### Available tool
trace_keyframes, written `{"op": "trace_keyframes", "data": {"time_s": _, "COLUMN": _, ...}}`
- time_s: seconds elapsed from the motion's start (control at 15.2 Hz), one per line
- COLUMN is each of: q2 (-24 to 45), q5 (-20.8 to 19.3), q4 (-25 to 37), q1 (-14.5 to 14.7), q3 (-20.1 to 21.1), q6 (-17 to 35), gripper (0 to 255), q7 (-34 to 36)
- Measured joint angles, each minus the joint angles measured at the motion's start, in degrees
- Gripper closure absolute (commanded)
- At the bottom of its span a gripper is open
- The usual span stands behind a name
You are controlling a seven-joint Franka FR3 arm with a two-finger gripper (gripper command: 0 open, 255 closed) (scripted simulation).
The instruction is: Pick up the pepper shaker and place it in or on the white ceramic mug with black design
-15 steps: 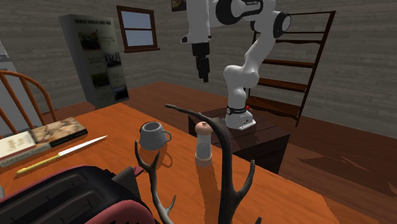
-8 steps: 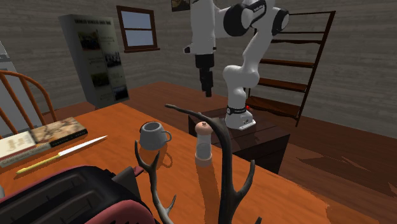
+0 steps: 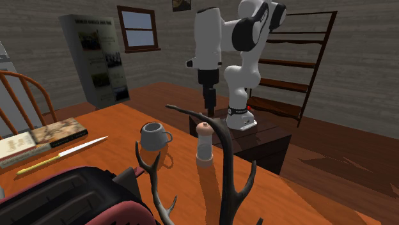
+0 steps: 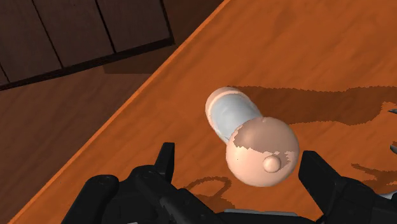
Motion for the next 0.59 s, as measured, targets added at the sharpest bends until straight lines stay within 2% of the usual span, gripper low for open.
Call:
{"op": "trace_keyframes", "data": {"time_s": 0.13, "q2": 3.5, "q5": -0.7, "q4": 1.6, "q1": -0.2, "q3": 2.7, "q6": 2.9, "gripper": 0, "q7": 3.4}}
{"op": "trace_keyframes", "data": {"time_s": 0.59, "q2": 8.7, "q5": -2.0, "q4": 0.4, "q1": -0.7, "q3": 5.0, "q6": 9.6, "gripper": 0, "q7": 5.5}}
